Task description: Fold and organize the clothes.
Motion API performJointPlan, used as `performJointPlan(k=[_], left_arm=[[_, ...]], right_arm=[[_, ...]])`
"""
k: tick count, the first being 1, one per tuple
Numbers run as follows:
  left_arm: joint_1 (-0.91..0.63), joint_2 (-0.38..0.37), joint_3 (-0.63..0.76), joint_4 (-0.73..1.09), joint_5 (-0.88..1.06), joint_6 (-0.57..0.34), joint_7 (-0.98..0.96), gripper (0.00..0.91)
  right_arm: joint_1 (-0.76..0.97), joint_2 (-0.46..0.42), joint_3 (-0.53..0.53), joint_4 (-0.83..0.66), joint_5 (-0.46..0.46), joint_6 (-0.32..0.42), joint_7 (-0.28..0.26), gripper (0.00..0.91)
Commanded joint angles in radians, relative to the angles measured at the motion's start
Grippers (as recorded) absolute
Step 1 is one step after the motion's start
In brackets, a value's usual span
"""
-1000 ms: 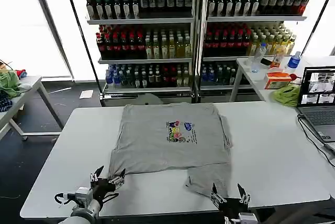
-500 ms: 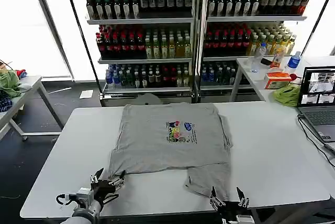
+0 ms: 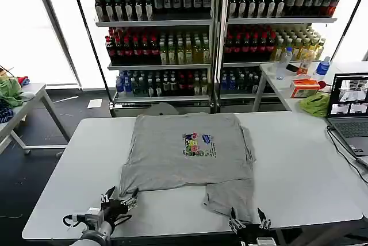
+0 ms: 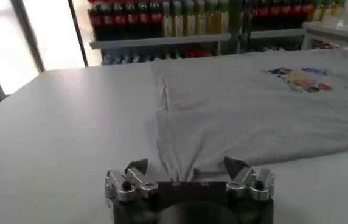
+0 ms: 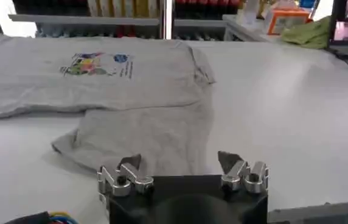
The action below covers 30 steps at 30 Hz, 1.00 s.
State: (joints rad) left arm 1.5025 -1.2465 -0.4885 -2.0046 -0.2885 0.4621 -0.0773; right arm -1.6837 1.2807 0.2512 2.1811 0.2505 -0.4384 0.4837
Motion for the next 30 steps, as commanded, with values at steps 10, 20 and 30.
performJointPlan(k=[10, 20, 30], left_arm=[[0.004, -0.002, 0.002, -0.006, -0.014, 0.014, 0.000, 0.010], [0.005, -0.007, 0.015, -0.030, -0.013, 0.012, -0.001, 0.010], [-0.017, -0.030, 0.017, -0.051, -0.014, -0.028, -0.006, 0.000]], right_arm=[[0.006, 0.006, -0.006, -0.042, 0.006, 0.010, -0.010, 0.000], [0.002, 0.008, 0.007, -0.026, -0.001, 0.041, -0.026, 0.000], [0.030, 0.022, 0.049, 0.056, -0.063, 0.127, -0.087, 0.000]])
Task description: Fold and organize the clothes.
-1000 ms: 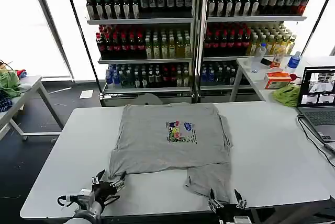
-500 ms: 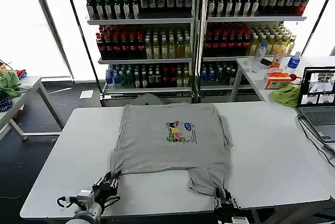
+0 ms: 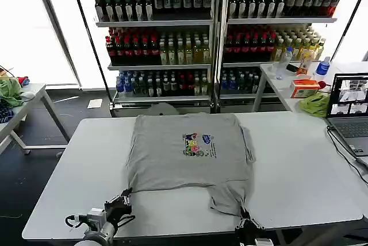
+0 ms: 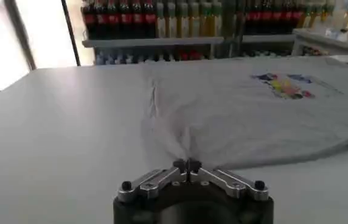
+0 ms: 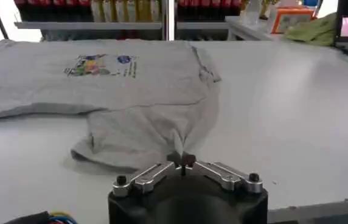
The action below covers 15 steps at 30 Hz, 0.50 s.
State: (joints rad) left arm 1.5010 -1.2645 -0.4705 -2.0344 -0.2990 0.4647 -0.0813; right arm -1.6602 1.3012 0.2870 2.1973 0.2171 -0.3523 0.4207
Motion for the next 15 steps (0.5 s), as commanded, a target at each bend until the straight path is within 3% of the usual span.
performJointPlan(k=[1, 15], left_arm=[[-0.021, -0.014, -0.002, -0.026, -0.007, -0.033, -0.004, 0.000], [-0.155, 0.001, 0.005, 0.025, -0.068, -0.108, -0.040, 0.000]], right_arm=[[0.018, 0.005, 0.017, 0.041, -0.033, 0.049, -0.030, 0.000], [0.210, 0.027, 0.065, -0.039, -0.049, 0.107, -0.110, 0.000]])
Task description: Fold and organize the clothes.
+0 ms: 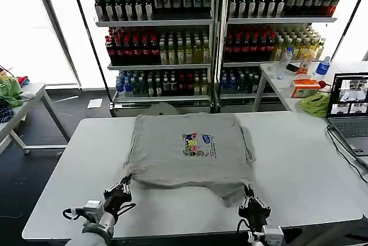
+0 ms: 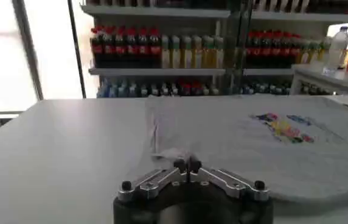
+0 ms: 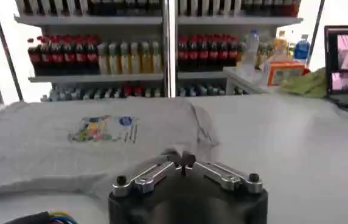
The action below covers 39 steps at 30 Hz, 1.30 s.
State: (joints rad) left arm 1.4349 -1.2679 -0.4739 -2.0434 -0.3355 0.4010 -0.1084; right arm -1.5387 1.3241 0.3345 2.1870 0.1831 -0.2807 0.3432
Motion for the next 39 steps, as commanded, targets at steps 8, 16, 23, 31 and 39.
performJointPlan(k=[8, 16, 23, 31, 39], left_arm=[[-0.186, 0.029, 0.024, 0.077, -0.071, -0.044, -0.022, 0.000], [-0.275, 0.046, 0.053, 0.140, -0.103, -0.053, -0.030, 0.000], [-0.368, 0.040, 0.096, 0.263, -0.125, -0.057, -0.038, 0.000], [-0.456, 0.025, 0.137, 0.378, -0.126, -0.056, -0.047, 0.000], [-0.499, 0.035, 0.158, 0.437, -0.126, -0.051, -0.047, 0.000]], right_arm=[[0.278, 0.006, 0.018, -0.071, -0.001, -0.022, -0.029, 0.000], [0.403, -0.014, 0.015, -0.161, 0.030, -0.055, -0.042, 0.000], [0.526, -0.028, 0.008, -0.263, 0.091, -0.113, -0.043, 0.000], [0.653, -0.027, -0.012, -0.412, 0.090, -0.121, -0.071, 0.000], [0.721, -0.009, -0.020, -0.524, 0.088, -0.122, -0.093, 0.000]])
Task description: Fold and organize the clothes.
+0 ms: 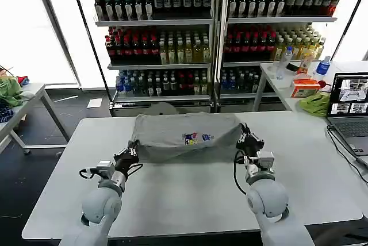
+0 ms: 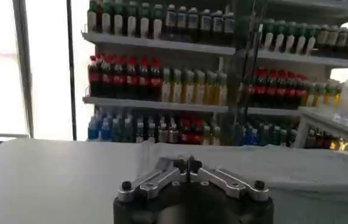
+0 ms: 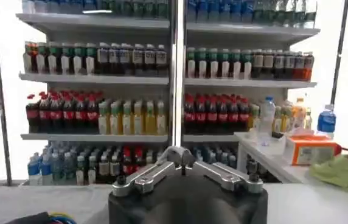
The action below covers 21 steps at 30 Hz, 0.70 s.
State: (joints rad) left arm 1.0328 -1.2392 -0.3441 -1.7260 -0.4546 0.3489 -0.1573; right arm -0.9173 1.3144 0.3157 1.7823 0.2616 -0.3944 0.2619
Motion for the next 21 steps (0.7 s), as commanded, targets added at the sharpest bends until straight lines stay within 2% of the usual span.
performJointPlan(k=[1, 8, 9, 10, 11, 12, 13, 14, 19, 21], left_arm=[[-0.101, 0.009, 0.031, 0.129, -0.007, 0.000, 0.003, 0.000], [-0.109, 0.015, 0.042, 0.165, -0.006, 0.003, 0.009, 0.000], [-0.109, 0.016, 0.045, 0.167, -0.005, 0.006, 0.008, 0.091], [-0.111, 0.015, 0.045, 0.170, -0.004, 0.011, 0.006, 0.262], [-0.113, 0.015, 0.046, 0.170, -0.004, 0.013, 0.005, 0.786], [-0.119, 0.015, 0.047, 0.177, -0.002, 0.020, 0.002, 0.786], [-0.126, 0.015, 0.048, 0.181, 0.002, 0.028, -0.005, 0.907], [-0.132, 0.014, 0.048, 0.188, 0.004, 0.031, -0.006, 0.907], [-0.149, 0.007, 0.047, 0.212, -0.012, 0.041, -0.014, 0.907], [-0.150, 0.005, 0.049, 0.211, -0.011, 0.044, -0.015, 0.907]], right_arm=[[0.101, 0.004, -0.002, -0.127, 0.007, -0.012, -0.012, 0.000], [0.089, 0.033, -0.006, -0.157, -0.015, -0.013, -0.004, 0.000], [0.088, 0.037, -0.006, -0.161, -0.015, -0.020, -0.001, 0.000], [0.088, 0.039, -0.006, -0.165, -0.016, -0.025, 0.001, 0.060], [0.089, 0.040, -0.006, -0.168, -0.016, -0.031, 0.003, 0.403], [0.094, 0.042, -0.008, -0.177, -0.016, -0.045, 0.005, 0.574], [0.099, 0.045, -0.009, -0.188, -0.016, -0.052, 0.007, 0.836], [0.104, 0.050, -0.011, -0.201, -0.016, -0.054, 0.012, 0.887], [0.135, 0.092, -0.010, -0.261, 0.005, -0.058, 0.015, 0.907], [0.152, 0.120, -0.012, -0.287, 0.020, -0.058, 0.037, 0.907]])
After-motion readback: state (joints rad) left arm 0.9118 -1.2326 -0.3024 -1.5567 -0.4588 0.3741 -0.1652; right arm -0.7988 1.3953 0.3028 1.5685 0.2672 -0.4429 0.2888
